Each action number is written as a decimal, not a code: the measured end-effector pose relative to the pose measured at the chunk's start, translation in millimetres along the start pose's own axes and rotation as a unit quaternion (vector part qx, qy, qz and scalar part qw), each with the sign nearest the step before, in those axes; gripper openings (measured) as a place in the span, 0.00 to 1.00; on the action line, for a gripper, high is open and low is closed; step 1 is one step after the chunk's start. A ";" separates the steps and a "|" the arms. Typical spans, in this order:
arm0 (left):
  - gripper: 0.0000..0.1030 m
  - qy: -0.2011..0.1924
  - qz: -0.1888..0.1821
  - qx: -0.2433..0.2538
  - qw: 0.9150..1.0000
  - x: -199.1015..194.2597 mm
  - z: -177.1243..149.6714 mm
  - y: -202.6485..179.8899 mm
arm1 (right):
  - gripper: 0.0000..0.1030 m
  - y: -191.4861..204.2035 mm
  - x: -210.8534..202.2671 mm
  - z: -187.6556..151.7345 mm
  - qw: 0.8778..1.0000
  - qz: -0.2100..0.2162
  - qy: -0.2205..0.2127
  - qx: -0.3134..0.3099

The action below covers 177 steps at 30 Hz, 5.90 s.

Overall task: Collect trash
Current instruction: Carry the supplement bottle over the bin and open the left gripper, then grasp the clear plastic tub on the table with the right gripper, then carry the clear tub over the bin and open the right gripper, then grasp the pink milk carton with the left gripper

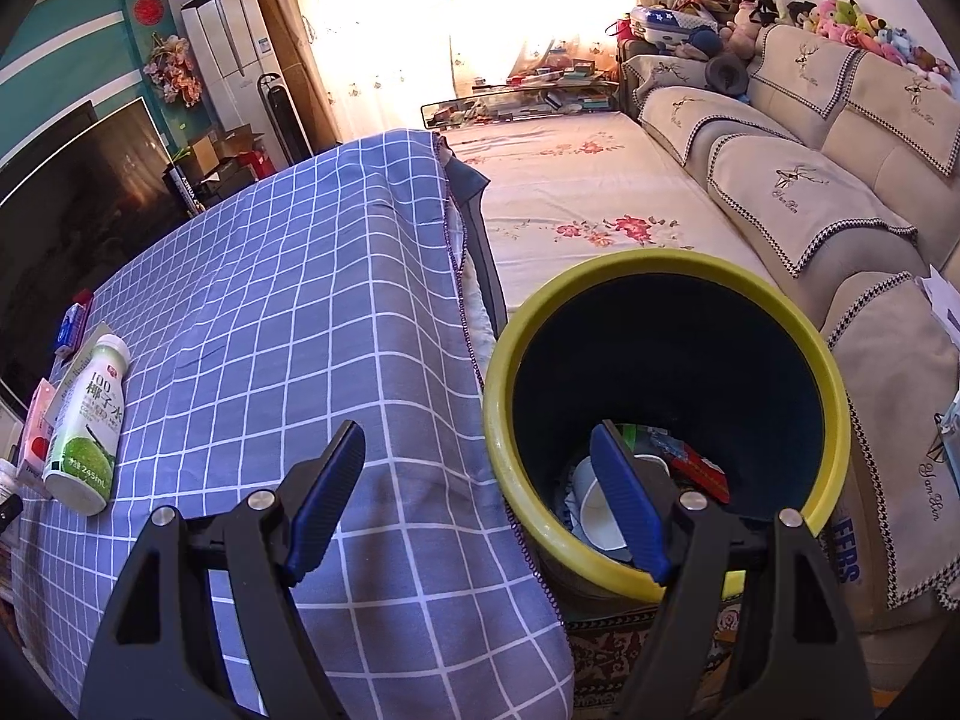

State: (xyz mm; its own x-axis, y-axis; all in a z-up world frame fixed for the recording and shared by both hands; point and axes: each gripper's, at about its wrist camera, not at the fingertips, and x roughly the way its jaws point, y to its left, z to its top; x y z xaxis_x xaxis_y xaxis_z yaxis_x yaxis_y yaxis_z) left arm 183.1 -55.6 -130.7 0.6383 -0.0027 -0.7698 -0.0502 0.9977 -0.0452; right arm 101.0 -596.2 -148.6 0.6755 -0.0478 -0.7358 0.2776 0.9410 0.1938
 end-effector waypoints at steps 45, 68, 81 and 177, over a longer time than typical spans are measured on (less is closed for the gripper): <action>0.75 0.075 -0.308 0.312 0.896 70.7 5.7 -517.7 | 0.72 -166.4 -72.6 -30.4 0.984 -0.095 -0.053 0.144; 0.92 -0.199 -0.146 0.055 0.968 -41.5 128.1 -102.3 | 0.74 42.1 -27.9 5.5 0.999 0.013 -0.019 -0.032; 0.92 -0.185 -0.023 -0.074 0.980 32.1 126.8 45.9 | 0.74 202.4 -27.9 -2.0 0.981 0.117 -0.030 -0.149; 0.92 -0.165 -0.006 -0.054 0.985 68.3 117.2 22.5 | 0.70 95.2 -26.1 93.7 0.983 0.001 -0.185 0.012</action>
State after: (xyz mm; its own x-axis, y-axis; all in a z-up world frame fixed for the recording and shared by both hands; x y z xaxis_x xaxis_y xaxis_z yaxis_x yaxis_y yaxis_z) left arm 315.6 -25.5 -109.7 0.8536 0.0251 -0.5203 -0.1110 0.9847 -0.1346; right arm 173.8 -536.8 -50.2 0.8766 -0.1687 -0.4507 0.2889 0.9335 0.2126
